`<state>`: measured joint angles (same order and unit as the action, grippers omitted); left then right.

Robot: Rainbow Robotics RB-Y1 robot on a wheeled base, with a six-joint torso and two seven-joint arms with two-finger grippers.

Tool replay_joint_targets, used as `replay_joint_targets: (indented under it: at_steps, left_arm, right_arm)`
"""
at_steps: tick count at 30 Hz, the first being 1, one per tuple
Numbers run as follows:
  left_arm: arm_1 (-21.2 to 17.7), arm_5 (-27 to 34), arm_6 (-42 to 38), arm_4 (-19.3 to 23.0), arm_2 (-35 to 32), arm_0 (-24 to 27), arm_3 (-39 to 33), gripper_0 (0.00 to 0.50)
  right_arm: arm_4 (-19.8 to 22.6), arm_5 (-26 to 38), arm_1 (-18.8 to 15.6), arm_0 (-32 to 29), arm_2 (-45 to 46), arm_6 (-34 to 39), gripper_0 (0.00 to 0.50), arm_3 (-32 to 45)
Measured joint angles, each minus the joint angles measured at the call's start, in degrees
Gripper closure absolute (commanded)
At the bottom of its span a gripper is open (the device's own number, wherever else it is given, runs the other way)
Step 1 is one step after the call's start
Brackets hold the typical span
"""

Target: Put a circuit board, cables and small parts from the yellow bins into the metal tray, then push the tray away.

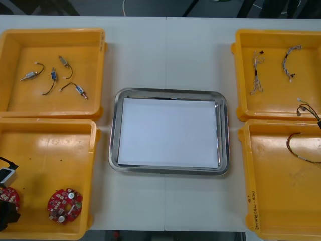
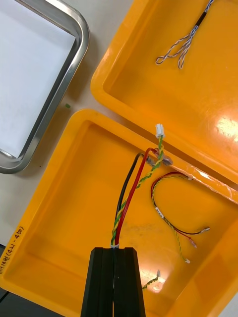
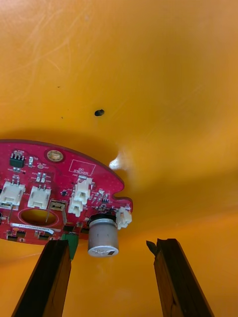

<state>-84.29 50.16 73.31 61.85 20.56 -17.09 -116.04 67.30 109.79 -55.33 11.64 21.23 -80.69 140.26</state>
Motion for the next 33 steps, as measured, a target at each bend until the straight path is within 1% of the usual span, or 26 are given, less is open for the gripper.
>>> replay_joint_targets:
  at_steps: [14, 17, 22, 31, 33]
  left_arm:
    - [0.0, 0.0, 0.0, -0.5, 0.0, 0.1, 0.3, 0.000]
    - [0.0, 0.0, 0.0, -0.6, 1.1, 1.4, 0.9, 0.000]
    - [0.0, 0.0, 0.0, -0.7, 5.1, 5.3, 2.0, 0.000]
    - [0.0, 0.0, 0.0, -0.7, 5.5, 5.7, 2.1, 0.000]
    - [0.0, 0.0, 0.0, -0.8, 5.5, 5.7, 2.0, 0.018]
  right_arm:
    - [0.0, 0.0, 0.0, 0.0, 0.0, 0.0, 0.500, 0.0]
    - [0.0, 0.0, 0.0, 0.0, 0.0, 0.0, 0.500, 0.0]
    - [0.0, 0.0, 0.0, 0.0, 0.0, 0.0, 0.500, 0.0]
    - [0.0, 0.0, 0.0, 0.0, 0.0, 0.0, 0.500, 0.0]
    - [0.0, 0.0, 0.0, 0.0, 0.0, 0.0, 0.500, 0.0]
